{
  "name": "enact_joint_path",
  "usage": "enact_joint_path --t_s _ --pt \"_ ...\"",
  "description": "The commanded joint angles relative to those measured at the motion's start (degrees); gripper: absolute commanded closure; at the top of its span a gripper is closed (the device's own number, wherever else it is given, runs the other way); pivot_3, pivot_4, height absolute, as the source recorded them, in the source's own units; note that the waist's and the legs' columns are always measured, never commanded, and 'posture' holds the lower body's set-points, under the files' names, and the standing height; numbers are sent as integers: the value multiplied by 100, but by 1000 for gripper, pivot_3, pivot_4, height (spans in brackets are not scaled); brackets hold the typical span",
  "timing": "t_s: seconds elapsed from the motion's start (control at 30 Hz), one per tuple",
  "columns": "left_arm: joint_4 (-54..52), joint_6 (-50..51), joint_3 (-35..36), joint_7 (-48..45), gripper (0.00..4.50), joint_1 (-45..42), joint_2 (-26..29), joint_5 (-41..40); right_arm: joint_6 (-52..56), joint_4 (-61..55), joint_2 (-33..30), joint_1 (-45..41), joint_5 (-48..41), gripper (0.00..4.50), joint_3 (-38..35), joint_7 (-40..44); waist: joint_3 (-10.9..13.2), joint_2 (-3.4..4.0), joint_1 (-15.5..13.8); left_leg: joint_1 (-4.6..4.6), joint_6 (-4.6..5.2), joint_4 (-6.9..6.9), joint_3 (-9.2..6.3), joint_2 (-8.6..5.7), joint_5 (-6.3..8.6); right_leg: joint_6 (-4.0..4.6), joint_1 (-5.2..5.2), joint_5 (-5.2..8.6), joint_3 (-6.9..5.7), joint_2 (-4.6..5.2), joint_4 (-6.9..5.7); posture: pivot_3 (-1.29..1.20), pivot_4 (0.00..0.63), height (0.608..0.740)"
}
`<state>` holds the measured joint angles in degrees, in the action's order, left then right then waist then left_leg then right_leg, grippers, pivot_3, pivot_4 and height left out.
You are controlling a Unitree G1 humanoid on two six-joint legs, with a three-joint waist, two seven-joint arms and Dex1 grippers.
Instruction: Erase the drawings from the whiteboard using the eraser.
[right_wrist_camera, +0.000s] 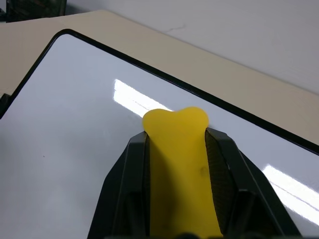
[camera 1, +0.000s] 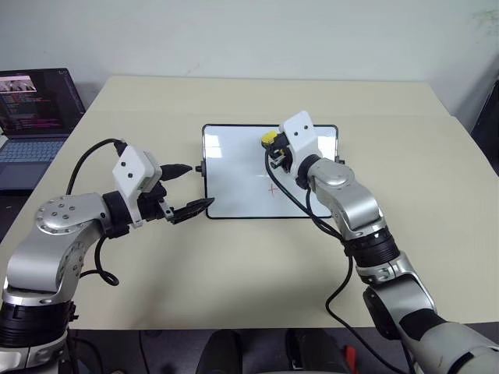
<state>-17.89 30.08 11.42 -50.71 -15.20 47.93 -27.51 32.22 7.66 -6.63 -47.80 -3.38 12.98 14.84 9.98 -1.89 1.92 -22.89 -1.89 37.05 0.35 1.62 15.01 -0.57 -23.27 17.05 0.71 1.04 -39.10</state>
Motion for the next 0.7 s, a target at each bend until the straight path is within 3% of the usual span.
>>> enact_joint_path --t_s 0.03,0.47,0.7 --pt "-86 -139 -56 -12 0 -123 -17 34 -129 -84 67 -180 129 3307 84 105 0 0 -5 0 0 0 -1 0 0 0 0 0 -1 0 0 0 150 740" --pt "-66 -210 -182 -37 0 -146 -75 32 9 -19 -601 90 430 3308 -228 110 -3 -3 -13 4 0 8 0 -2 0 2 2 -1 1 2 -13 0 150 740" --pt "-84 -218 -228 -19 0 -134 -135 48 -28 -6 -280 90 569 3308 253 310 -3 -4 14 13 1 31 0 -1 -1 2 2 -1 4 -1 -54 0 150 740"
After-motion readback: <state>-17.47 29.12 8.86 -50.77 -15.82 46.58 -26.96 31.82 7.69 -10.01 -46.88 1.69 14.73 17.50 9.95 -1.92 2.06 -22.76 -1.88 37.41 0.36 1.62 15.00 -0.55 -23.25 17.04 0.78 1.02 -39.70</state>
